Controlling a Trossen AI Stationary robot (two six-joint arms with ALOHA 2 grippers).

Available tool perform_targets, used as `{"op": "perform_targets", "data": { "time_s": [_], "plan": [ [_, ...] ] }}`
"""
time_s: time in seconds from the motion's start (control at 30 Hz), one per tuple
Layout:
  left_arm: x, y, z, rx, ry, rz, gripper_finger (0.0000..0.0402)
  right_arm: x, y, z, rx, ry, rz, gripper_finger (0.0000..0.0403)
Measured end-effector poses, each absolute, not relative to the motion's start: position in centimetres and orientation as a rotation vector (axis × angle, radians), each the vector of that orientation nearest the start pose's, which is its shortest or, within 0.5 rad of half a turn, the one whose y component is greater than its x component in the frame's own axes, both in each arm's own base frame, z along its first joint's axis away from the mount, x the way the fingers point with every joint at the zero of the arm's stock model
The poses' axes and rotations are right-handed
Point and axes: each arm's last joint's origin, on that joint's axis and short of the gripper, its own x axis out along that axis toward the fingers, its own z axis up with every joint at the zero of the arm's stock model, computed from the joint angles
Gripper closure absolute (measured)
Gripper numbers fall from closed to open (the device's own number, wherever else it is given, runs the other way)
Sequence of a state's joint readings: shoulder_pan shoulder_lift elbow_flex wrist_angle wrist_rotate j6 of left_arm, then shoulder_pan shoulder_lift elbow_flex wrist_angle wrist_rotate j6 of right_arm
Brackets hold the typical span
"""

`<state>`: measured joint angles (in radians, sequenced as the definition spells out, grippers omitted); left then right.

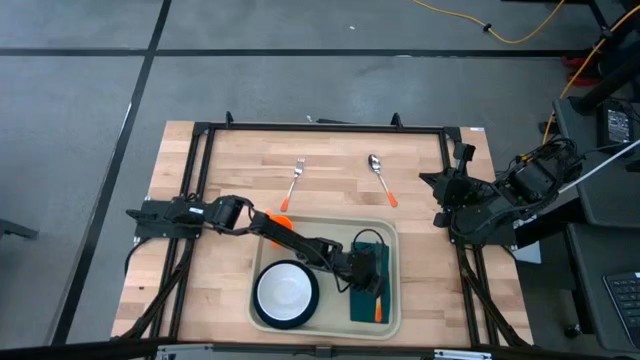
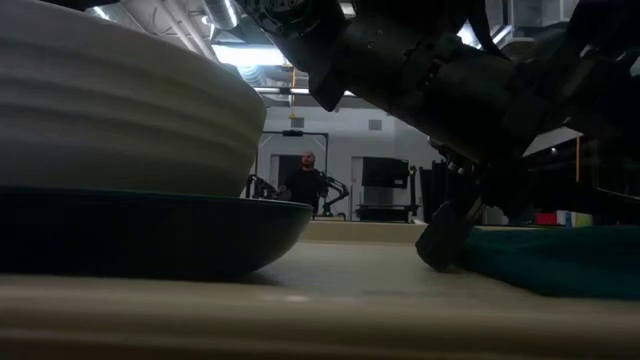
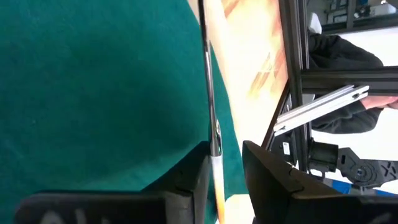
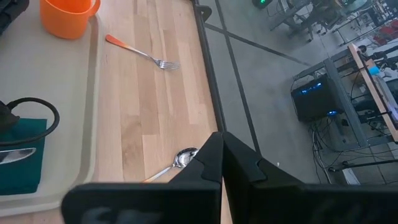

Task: Set up tray
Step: Put the knife on the napkin

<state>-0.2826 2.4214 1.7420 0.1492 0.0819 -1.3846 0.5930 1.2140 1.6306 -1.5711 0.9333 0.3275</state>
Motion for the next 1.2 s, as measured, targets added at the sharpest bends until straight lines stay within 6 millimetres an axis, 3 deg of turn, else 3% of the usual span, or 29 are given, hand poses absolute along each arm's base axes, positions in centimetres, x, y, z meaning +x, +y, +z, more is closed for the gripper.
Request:
{"op": "perform_targets", "data": {
  "time_s": [0.8, 1.2],
  "plan": [
    [51.0, -14.0, 12.1, -1.277, 0.761, -0.003, 0.0310, 14.7, 7.1, 42.7, -0.517, 0.769, -0.418, 0.0395],
    [51.4, -12.5, 12.2, -1.285, 0.765, -0.045, 0.0310, 14.7, 7.1, 42.7, -0.518, 0.769, -0.418, 0.0395]
  ]
}}
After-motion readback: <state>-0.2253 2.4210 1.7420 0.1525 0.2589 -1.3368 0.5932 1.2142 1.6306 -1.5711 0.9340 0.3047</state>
